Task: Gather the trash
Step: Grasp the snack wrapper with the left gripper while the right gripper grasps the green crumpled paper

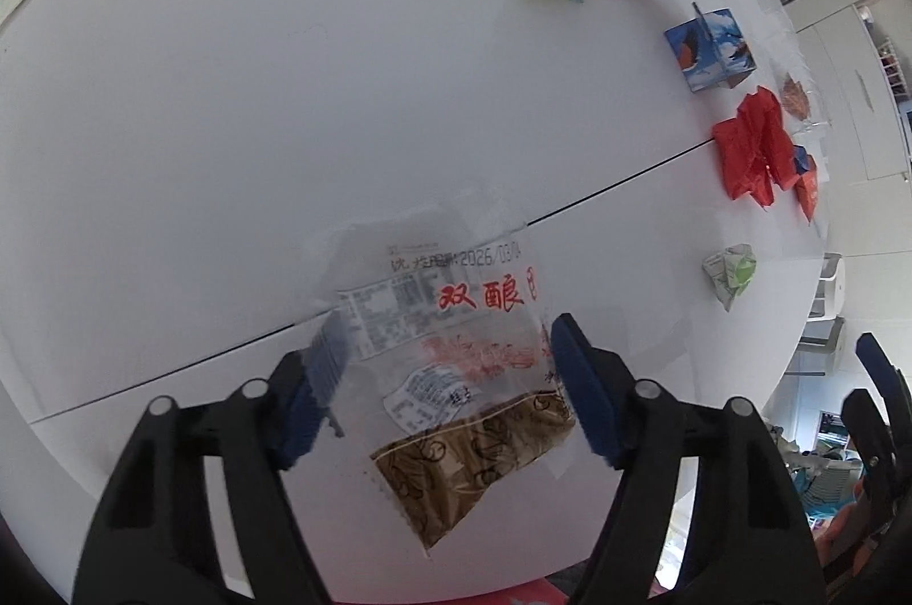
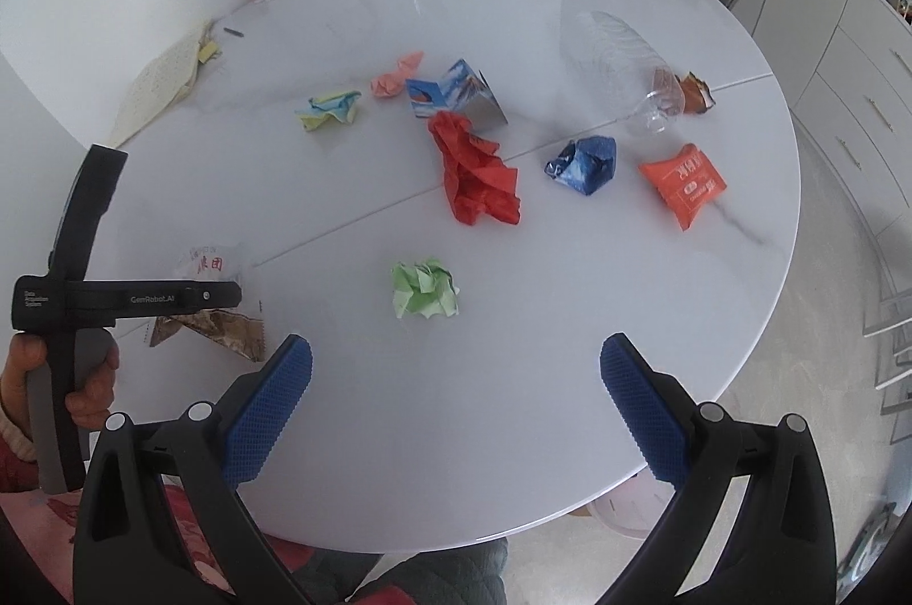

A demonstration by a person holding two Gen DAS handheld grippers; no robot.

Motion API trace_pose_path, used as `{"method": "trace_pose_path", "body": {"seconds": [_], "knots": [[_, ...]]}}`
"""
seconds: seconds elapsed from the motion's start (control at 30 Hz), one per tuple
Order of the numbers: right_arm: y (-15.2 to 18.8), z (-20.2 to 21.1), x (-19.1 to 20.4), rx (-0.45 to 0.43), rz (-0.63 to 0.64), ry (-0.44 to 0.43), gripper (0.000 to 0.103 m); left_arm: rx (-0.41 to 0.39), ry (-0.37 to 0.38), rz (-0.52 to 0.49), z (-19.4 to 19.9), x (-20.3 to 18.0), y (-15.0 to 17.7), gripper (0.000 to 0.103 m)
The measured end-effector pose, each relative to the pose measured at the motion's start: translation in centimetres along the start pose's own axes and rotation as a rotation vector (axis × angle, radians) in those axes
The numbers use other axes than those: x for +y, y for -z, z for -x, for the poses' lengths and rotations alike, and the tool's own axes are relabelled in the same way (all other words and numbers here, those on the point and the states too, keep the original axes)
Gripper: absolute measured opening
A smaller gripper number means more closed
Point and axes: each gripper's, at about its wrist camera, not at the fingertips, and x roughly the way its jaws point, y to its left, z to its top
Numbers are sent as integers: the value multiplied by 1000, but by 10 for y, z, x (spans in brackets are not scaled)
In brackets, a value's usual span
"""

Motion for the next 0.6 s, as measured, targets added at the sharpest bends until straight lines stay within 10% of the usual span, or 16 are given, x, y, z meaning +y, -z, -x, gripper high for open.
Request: {"method": "trace_pose_path", "body": {"seconds": [0.13, 0.47, 0.6], "knots": [[-3, -13, 2, 19, -20, -1, 101, -17, 21, -52, 8, -6, -1, 40], [-25, -79, 13, 82, -13, 26, 99, -95, 51, -158, 48, -9, -18, 37], [-28, -101, 16, 124, 7, 63, 70, -114, 49, -205, 58, -8, -21, 37]]}}
